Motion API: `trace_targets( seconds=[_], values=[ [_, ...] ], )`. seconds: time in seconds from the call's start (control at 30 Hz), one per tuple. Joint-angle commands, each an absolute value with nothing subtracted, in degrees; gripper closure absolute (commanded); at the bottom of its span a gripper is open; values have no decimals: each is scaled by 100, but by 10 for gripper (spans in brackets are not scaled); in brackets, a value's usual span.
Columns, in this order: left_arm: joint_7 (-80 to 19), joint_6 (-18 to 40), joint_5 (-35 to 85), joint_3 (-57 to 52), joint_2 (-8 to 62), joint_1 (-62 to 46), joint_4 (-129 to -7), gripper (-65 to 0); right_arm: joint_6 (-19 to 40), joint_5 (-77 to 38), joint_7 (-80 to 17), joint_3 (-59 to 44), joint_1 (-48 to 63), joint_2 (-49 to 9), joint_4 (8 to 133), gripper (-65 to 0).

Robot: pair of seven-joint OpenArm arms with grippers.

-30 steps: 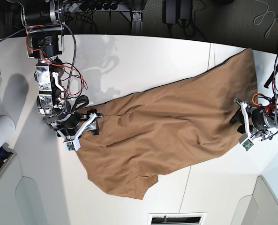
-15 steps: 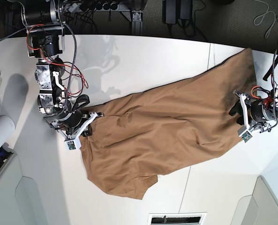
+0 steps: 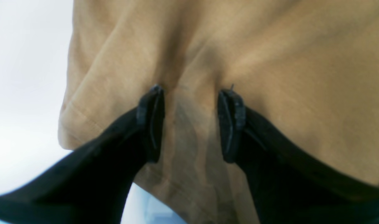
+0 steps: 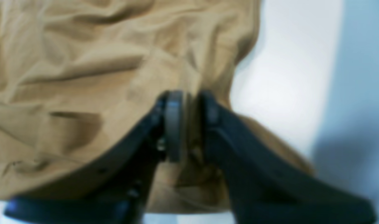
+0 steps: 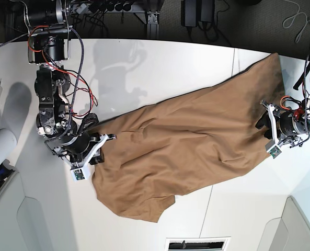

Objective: Layout the t-shirt on the table in an organized manner, then fold the t-shirt properly
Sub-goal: 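Hold the shirt with both grippers and pull the right gripper outward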

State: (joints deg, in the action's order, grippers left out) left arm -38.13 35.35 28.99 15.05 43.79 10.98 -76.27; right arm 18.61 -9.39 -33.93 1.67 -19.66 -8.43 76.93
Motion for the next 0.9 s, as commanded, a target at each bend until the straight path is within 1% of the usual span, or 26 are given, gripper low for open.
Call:
trace_targets(
  seconds=[0.0,0.07,0.23,0.27,0.3,0.4,0.43,0.6,0.77,0.87],
  values=[
    [-3756,3516,2936,1455,4493,1214,-7682,-300,1859,-996,-3306,145,-2106,-869,7806,-165],
    [-3758,3516,2936,1455,4493,1214,-7682,-300,1859,-1007,-3323,148,-2102,-869,7806,-176],
    [-3771,3516,2934,1455,4493,1214,-7682,-300,1850,-965,-3326,145,-2091,-871,7804,-177],
    [-3785,3516,2934,1455,4493,1205,-7682,-300,1782,-895,-3326,145,-2078,-871,7804,-187],
    [-3798,3516,2934,1455,4493,1203,-7682,-300,1669,-808,-3326,145,-2069,-871,7802,-219],
    [-3802,3516,2934,1455,4493,1188,-7682,-300,1194,-475,-3304,45,-2043,-873,7771,-342],
    [-3800,3516,2934,1455,4493,1188,-7682,-300,1081,-375,-3306,-36,-2043,-878,7754,-364],
    [-3798,3516,2936,1455,4493,1186,-7682,-300,1031,-467,-3465,-604,-2027,-906,7745,-371],
    [-3795,3516,2936,1455,4491,1186,-7682,-300,1487,-1118,-3588,-740,-1721,-917,7736,-369],
    [-3791,3516,2936,1455,4488,1188,-7682,-300,1546,-1245,-3538,-698,-1439,-915,7736,-369]
  ],
)
